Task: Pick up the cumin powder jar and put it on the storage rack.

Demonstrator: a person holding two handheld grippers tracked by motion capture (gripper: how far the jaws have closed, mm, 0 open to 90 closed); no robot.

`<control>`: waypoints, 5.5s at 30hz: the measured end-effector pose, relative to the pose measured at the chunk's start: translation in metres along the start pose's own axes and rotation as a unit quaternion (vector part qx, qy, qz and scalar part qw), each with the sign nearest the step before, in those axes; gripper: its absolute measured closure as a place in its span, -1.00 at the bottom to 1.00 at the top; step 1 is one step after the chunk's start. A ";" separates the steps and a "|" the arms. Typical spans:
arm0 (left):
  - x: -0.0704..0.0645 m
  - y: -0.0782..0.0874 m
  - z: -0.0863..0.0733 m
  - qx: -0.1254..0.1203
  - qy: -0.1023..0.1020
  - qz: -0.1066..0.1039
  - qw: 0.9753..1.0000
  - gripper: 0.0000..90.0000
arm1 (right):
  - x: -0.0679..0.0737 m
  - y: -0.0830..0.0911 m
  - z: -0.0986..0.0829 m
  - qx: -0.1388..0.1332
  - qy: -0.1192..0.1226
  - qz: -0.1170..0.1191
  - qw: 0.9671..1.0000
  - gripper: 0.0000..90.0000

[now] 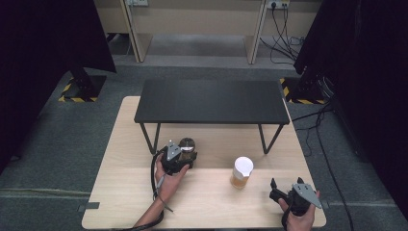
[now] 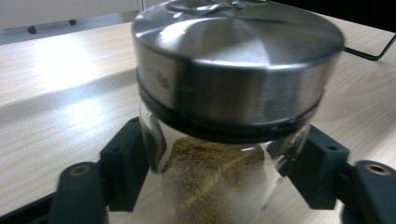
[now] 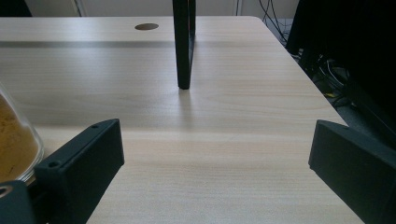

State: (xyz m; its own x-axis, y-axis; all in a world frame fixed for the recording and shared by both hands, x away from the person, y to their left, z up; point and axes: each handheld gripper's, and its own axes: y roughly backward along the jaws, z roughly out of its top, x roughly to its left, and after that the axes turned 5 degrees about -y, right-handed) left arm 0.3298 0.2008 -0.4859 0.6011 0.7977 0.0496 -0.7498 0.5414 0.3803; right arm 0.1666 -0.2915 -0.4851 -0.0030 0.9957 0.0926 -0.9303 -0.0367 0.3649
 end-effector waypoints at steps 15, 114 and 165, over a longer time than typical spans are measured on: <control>0.007 0.001 0.001 0.000 0.013 -0.009 1.000 -0.34 | -0.001 0.000 0.000 0.000 -0.005 0.001 1.000 -0.93; 0.036 0.108 0.200 -0.020 -0.049 0.006 0.999 -0.34 | 0.000 -0.001 0.000 0.002 -0.002 0.008 1.000 -0.92; 0.064 0.058 0.187 -0.039 0.009 0.040 0.998 -0.34 | 0.002 -0.001 0.001 0.003 0.006 0.012 1.000 -0.92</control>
State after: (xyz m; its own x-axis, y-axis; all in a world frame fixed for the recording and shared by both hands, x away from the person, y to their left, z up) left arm 0.3759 0.2336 -0.2882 0.5342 0.8432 0.0606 -0.8150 0.4946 0.3019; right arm 0.1682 -0.2891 -0.4845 -0.0296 0.9955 0.0896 -0.9279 -0.0607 0.3679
